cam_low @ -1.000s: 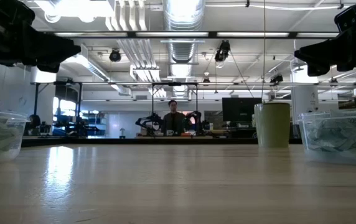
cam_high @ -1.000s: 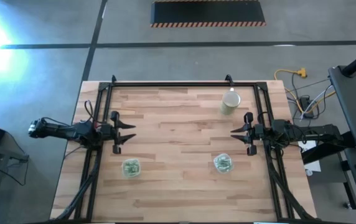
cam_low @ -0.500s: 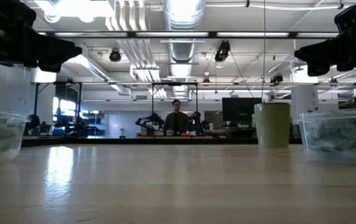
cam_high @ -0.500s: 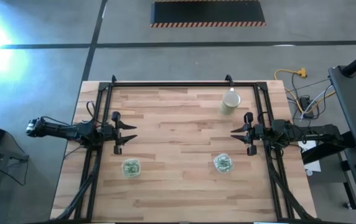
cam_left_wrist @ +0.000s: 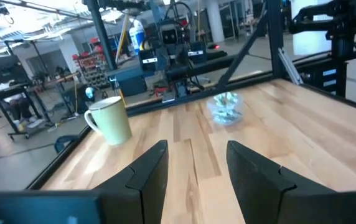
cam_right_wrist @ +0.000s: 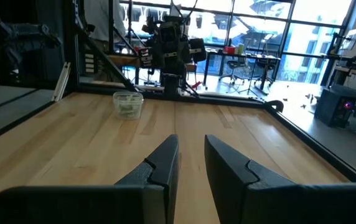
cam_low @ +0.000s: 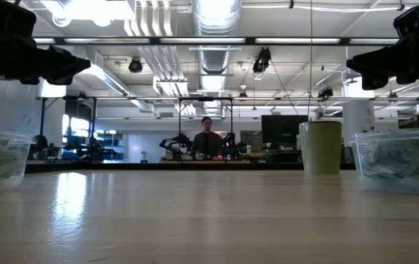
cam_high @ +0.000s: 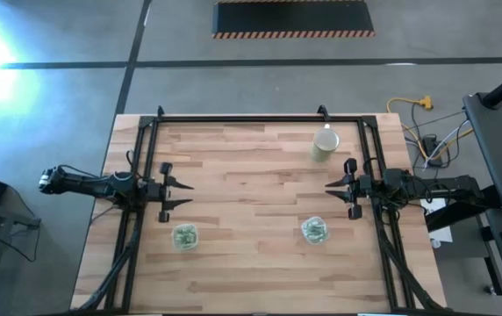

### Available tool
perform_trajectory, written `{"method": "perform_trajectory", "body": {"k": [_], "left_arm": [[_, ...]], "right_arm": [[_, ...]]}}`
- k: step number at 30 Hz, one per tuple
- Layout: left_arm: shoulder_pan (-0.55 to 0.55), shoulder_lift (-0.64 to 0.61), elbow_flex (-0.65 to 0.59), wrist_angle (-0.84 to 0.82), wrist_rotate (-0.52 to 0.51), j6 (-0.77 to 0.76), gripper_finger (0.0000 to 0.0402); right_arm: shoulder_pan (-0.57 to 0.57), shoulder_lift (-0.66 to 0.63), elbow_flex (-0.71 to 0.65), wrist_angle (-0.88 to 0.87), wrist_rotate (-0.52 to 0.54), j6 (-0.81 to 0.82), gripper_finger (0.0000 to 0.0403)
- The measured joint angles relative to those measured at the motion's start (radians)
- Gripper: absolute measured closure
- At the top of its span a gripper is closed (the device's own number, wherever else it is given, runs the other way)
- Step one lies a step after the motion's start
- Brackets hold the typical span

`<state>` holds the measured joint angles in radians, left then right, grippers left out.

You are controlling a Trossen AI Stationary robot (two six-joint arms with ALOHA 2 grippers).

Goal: Pick and place Stevia / Truvia into bins
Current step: Return to Home Position

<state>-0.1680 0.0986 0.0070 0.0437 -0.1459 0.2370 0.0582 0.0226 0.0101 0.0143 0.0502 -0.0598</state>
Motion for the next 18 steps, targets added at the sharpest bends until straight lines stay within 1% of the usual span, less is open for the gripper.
{"method": "perform_trajectory", "body": {"k": [18], "left_arm": [[0.0,0.03,0.0,0.0,0.0,0.005,0.0254]], "right_arm": [[0.0,0.0,0.0,0.0,0.0,0.0,0.0335]]}}
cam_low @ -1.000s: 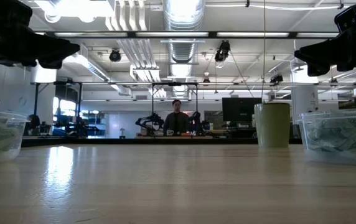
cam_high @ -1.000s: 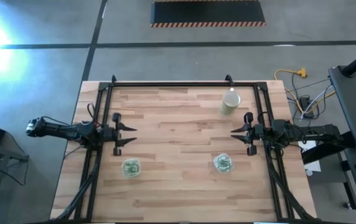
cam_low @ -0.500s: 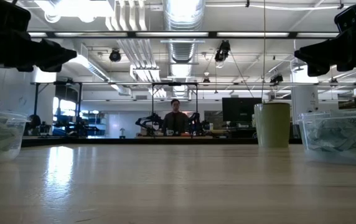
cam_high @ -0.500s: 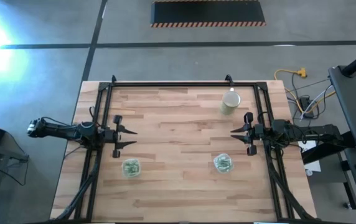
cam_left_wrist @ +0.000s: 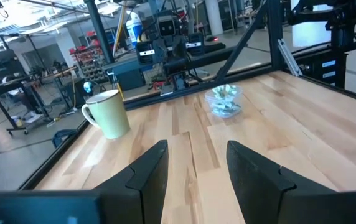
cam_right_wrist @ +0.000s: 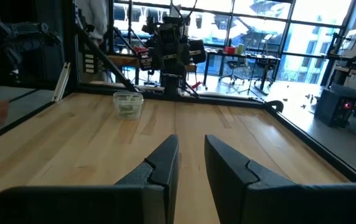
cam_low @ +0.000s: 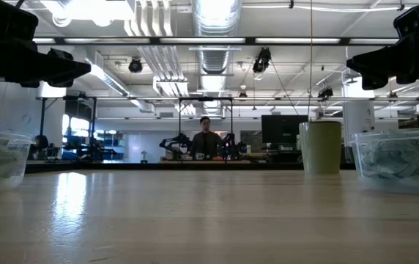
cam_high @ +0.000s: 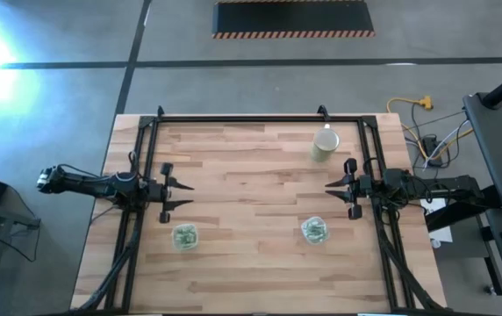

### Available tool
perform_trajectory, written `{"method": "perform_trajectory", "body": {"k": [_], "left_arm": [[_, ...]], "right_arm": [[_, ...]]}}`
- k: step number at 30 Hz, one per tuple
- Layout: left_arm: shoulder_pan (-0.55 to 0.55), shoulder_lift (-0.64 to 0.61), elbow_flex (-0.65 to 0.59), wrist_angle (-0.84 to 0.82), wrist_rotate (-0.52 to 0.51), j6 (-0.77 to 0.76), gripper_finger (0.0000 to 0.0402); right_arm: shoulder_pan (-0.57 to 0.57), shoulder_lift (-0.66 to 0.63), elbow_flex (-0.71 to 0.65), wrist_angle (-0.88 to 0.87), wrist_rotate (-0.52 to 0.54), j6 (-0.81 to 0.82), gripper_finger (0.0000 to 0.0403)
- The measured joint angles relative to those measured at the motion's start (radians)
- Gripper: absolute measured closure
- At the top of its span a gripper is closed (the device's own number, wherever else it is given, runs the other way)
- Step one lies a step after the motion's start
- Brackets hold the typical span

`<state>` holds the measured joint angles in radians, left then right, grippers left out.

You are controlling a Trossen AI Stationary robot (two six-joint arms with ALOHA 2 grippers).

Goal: Pick and place Stevia / Truvia into bins
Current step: Return to Home Position

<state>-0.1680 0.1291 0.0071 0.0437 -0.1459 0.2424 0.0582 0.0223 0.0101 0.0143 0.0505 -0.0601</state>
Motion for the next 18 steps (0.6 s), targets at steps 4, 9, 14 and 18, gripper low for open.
{"method": "perform_trajectory", "body": {"k": [4,9,14,18], "left_arm": [[0.0,0.004,0.0,0.0,0.0,0.0,0.0254],[0.0,0.008,0.0,0.0,0.0,0.0,0.0254],[0.0,0.008,0.0,0.0,0.0,0.0,0.0254],[0.0,0.009,0.0,0.0,0.0,0.0,0.0254]], "right_arm": [[0.0,0.0,0.0,0.0,0.0,0.0,0.0335],[0.0,0.0,0.0,0.0,0.0,0.0,0.0335],[0.0,0.0,0.0,0.0,0.0,0.0,0.0335],[0.0,0.0,0.0,0.0,0.0,0.0,0.0335]]}}
